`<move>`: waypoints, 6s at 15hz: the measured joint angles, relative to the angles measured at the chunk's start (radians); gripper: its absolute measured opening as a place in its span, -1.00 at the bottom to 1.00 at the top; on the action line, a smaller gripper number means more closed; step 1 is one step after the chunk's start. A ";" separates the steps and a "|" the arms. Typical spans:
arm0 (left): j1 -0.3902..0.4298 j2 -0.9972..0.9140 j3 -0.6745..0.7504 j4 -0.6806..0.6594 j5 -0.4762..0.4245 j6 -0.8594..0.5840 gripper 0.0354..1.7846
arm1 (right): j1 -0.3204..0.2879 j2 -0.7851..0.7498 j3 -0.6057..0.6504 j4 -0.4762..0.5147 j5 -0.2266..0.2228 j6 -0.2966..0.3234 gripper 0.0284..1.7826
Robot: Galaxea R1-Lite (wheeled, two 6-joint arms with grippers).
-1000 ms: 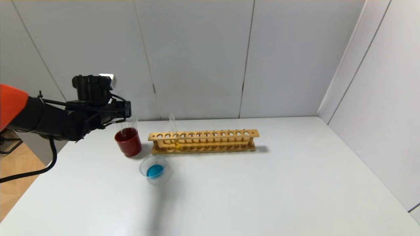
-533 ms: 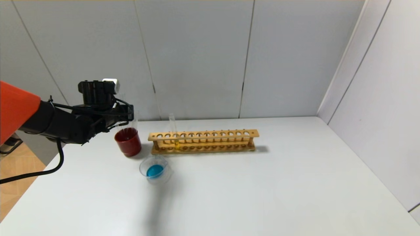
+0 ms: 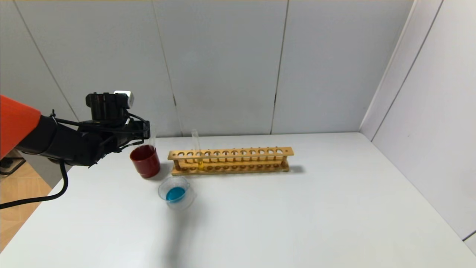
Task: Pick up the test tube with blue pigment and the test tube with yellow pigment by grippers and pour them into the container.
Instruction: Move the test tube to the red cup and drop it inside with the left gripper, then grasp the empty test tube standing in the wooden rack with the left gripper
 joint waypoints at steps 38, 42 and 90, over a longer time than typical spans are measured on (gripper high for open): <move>-0.142 -0.818 0.579 0.085 -0.101 0.019 0.96 | 0.002 0.000 0.000 0.000 0.001 -0.002 0.96; -0.149 -0.774 0.530 0.076 -0.108 0.024 0.96 | 0.002 0.000 0.000 0.000 0.001 -0.002 0.96; -0.251 0.128 0.119 -0.284 -0.239 -0.020 0.81 | 0.002 0.000 0.000 0.000 0.001 -0.002 0.96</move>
